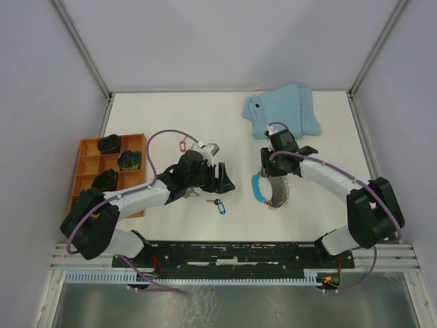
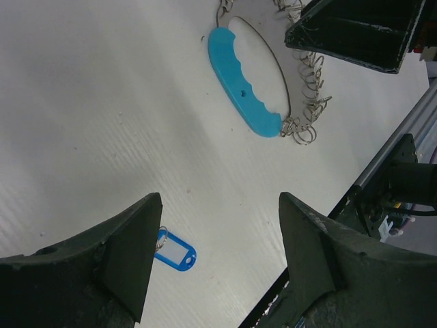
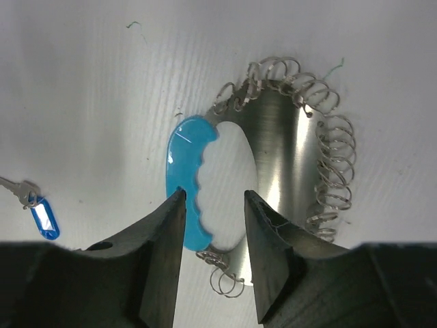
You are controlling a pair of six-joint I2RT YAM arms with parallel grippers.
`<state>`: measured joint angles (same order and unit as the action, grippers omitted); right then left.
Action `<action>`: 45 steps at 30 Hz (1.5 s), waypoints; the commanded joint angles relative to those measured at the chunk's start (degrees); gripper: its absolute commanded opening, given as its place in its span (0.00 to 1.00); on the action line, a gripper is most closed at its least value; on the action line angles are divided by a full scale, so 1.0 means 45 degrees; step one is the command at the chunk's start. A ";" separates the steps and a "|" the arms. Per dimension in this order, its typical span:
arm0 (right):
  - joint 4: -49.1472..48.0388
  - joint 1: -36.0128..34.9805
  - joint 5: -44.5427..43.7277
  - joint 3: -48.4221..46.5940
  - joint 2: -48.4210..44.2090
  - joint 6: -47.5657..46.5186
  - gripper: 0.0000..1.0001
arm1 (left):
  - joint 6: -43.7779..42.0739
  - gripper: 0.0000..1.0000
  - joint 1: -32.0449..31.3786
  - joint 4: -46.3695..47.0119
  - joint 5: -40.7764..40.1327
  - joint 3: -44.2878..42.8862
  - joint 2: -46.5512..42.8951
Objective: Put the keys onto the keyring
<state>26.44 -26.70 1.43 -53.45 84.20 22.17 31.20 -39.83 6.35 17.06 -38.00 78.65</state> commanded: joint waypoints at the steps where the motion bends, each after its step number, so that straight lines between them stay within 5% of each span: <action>1: -0.1127 -0.0650 -0.0725 -0.1050 0.0925 0.0405 0.46 | 0.0418 0.76 -0.0303 0.1069 0.0027 -0.0553 0.0236; 24: -0.1326 -0.0808 -0.2816 -0.2668 0.4310 0.0685 0.28 | 0.0098 0.74 -0.0365 0.1069 -0.0353 -0.0199 0.0268; 32: -0.1262 -0.0821 -0.2296 -0.2251 0.3221 0.0261 0.01 | 0.0158 0.74 -0.0370 0.1128 -0.0217 -0.0246 0.0368; 45: -0.0095 -0.0820 -0.0576 -0.2337 0.0581 -0.1245 0.01 | 0.0236 0.73 -0.0363 0.2543 0.0336 -0.0755 0.0777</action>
<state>25.23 -30.33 -3.90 -62.87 89.89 18.31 31.48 -41.28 10.33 16.69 -38.65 81.34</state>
